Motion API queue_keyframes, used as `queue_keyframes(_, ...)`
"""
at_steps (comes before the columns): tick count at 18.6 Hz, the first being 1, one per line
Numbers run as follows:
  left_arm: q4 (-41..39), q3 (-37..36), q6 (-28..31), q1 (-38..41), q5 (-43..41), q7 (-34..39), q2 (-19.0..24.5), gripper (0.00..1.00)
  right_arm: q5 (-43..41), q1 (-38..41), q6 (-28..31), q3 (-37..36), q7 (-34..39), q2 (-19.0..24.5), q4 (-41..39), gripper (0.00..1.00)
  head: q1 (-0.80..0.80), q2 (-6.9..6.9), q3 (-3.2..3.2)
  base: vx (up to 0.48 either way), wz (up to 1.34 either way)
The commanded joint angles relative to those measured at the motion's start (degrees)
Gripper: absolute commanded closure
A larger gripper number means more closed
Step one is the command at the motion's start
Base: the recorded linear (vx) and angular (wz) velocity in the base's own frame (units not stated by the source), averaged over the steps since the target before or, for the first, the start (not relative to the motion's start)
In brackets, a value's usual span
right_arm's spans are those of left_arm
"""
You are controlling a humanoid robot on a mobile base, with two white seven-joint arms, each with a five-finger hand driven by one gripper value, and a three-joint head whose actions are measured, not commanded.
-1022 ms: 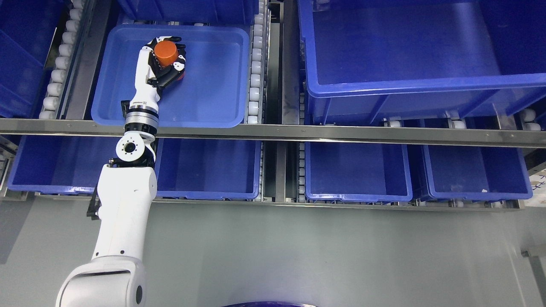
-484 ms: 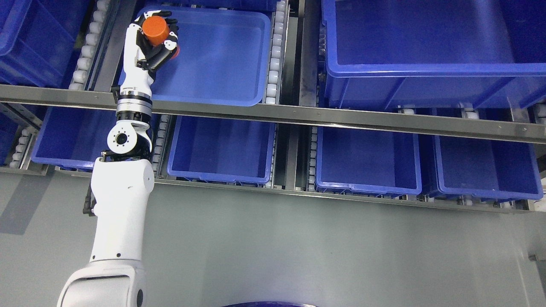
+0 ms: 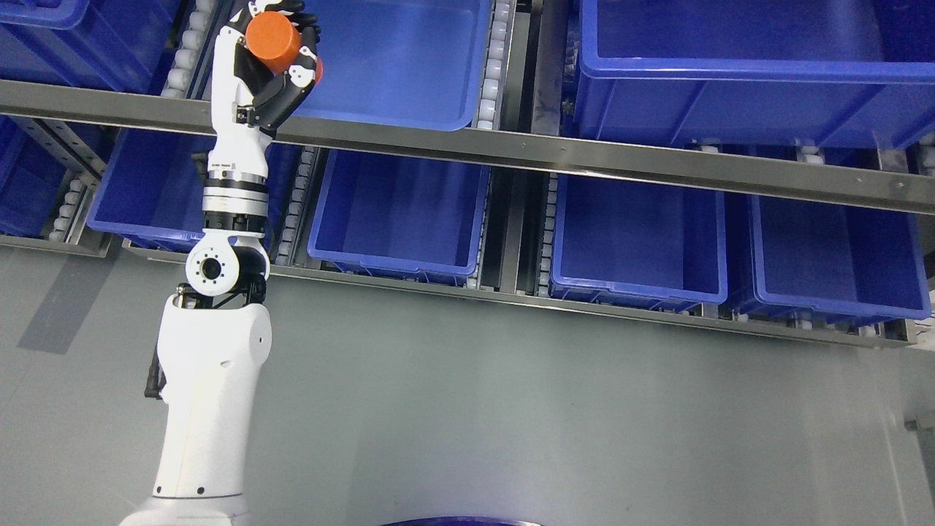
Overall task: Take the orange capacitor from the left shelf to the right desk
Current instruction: 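Lift the orange capacitor up out of the blue bin with the left hand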
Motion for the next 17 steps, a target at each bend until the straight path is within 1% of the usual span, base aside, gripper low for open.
queue_keyframes(1,-11.78,-3.23,-1.46,2.77,0.68,0.1,0.94,0.99,0.26,-0.09,0.02,-0.62,0.02,-1.0,-1.93,0.0,0.0,0.0,0.0,-0.166,0.04)
queue_keyframes(6,-11.78,-2.97,-2.08,3.56,0.68,0.1,0.94,0.98,0.26,-0.09,0.02,-0.62,0.02,-1.0,-1.93,0.0,0.0,0.0,0.0,-0.12,-0.04)
queue_keyframes(14,-11.78,-3.14,-2.95,3.92,0.68,0.1,0.94,0.98,0.26,-0.09,0.02,-0.62,0.02,-1.0,-1.93,0.0,0.0,0.0,0.0,-0.015,-0.2)
queue_keyframes(16,-11.86,-4.89,-5.4,3.92,0.68,0.1,0.94,0.98,0.26,-0.09,0.02,-0.62,0.02,-1.0,-1.93,0.0,0.0,0.0,0.0,-0.015,-0.17)
queue_keyframes(17,-11.86,-7.08,-6.64,3.92,0.68,0.1,0.94,0.98,0.26,-0.09,0.02,-0.62,0.02,-1.0,-1.93,0.0,0.0,0.0,0.0,-0.019,-0.18)
